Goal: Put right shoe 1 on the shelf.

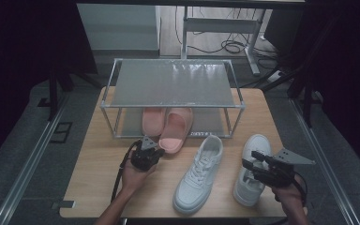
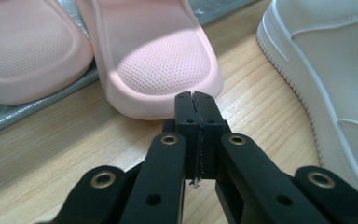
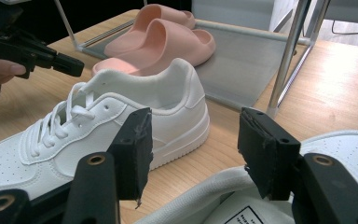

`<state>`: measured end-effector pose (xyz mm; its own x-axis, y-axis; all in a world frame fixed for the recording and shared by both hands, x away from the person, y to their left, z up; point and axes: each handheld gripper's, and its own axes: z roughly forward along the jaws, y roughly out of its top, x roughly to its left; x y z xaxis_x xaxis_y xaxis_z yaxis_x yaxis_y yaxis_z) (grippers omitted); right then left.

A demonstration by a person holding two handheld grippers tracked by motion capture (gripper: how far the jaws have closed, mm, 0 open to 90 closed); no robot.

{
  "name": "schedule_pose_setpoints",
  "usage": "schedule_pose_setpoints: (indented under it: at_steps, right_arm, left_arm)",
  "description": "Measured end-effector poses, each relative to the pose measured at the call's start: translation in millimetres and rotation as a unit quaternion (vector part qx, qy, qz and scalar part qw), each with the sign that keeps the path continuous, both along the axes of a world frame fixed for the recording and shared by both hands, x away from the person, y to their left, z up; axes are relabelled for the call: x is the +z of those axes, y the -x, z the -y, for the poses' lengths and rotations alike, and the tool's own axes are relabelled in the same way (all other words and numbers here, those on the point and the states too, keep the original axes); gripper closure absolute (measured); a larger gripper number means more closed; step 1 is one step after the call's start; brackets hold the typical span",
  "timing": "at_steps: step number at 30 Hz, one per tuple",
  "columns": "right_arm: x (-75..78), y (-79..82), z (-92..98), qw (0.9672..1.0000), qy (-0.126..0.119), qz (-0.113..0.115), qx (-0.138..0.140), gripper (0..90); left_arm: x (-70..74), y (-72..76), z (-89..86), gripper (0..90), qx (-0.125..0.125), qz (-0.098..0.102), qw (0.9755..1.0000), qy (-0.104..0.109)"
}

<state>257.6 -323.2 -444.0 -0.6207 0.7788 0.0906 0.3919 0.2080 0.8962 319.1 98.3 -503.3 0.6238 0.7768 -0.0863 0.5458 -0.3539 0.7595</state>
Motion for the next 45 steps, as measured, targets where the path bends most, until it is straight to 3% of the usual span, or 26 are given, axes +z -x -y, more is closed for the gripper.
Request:
schedule_pose_setpoints:
  at_steps: [24, 45]
  right_arm:
    - [-0.9, -0.4, -0.6, 1.0, 0.0, -0.002, 0.001, 45.2]
    - [0.3, 0.4, 1.0, 1.0, -0.001, 0.001, -0.001, 45.2]
  left_arm:
    - [-9.0, -14.5, 12.4, 90.0, -0.01, -0.011, 0.9997, -0.019]
    - [-9.9, -34.2, 36.3, 90.0, -0.005, -0.015, 0.9997, -0.017]
